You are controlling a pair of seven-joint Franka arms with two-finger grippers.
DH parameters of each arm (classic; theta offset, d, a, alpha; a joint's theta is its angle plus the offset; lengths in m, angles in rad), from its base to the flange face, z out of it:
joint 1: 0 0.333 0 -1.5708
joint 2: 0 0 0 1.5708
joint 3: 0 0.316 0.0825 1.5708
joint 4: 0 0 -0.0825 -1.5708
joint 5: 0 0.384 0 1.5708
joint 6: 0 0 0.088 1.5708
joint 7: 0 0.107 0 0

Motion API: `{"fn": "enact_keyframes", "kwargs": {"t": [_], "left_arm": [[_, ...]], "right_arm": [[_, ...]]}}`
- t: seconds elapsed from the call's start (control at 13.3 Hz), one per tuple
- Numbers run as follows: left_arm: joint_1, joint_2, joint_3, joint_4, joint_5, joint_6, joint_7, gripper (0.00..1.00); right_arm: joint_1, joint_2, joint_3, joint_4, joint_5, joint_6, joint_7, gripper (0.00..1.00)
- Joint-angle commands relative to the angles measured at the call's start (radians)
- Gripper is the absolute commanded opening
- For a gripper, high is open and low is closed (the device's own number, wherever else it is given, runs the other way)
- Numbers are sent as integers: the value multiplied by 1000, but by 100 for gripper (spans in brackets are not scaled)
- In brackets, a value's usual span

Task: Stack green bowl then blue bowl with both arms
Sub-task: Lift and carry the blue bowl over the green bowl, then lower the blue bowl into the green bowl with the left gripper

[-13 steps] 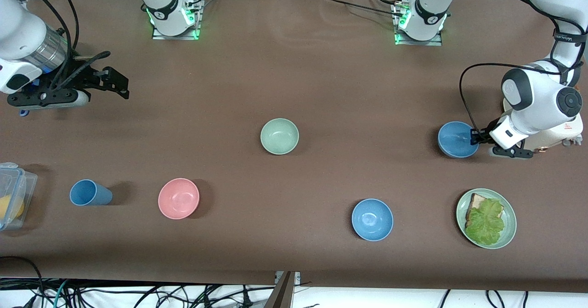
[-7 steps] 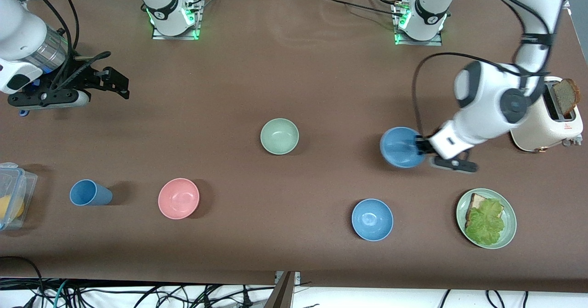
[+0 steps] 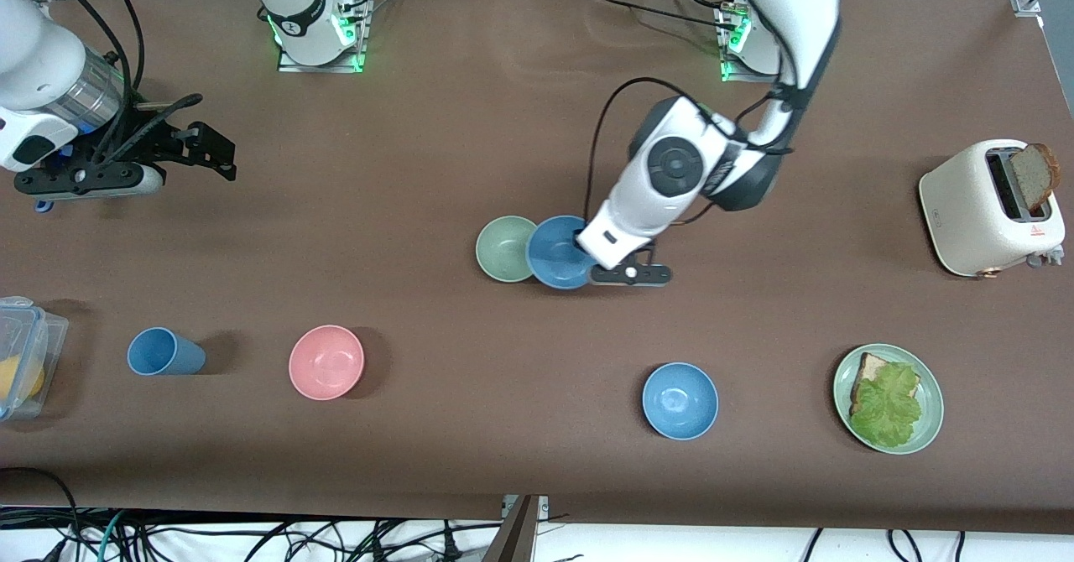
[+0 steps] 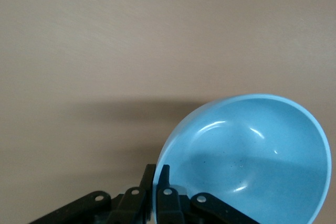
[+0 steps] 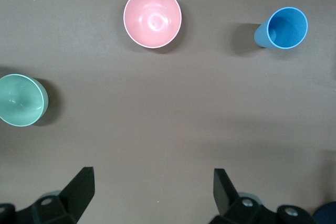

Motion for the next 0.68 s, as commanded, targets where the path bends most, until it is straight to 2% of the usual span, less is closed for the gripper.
{"fn": "enact_keyframes", "kwargs": {"t": [0.0,0.23,0.6], "left_arm": [[-64,122,45,155,-11,-18,-81,0],[-126,165,79,194,-11,-17,-140,0],[-141,162,77,204,-16,-9,-166,0]], "right_arm": [[-11,7,10,23,-11,-20,-10,100],[-11,9,10,23,-11,-20,-10,100],[-11,9,10,21,-12,-18,-10,100]]}}
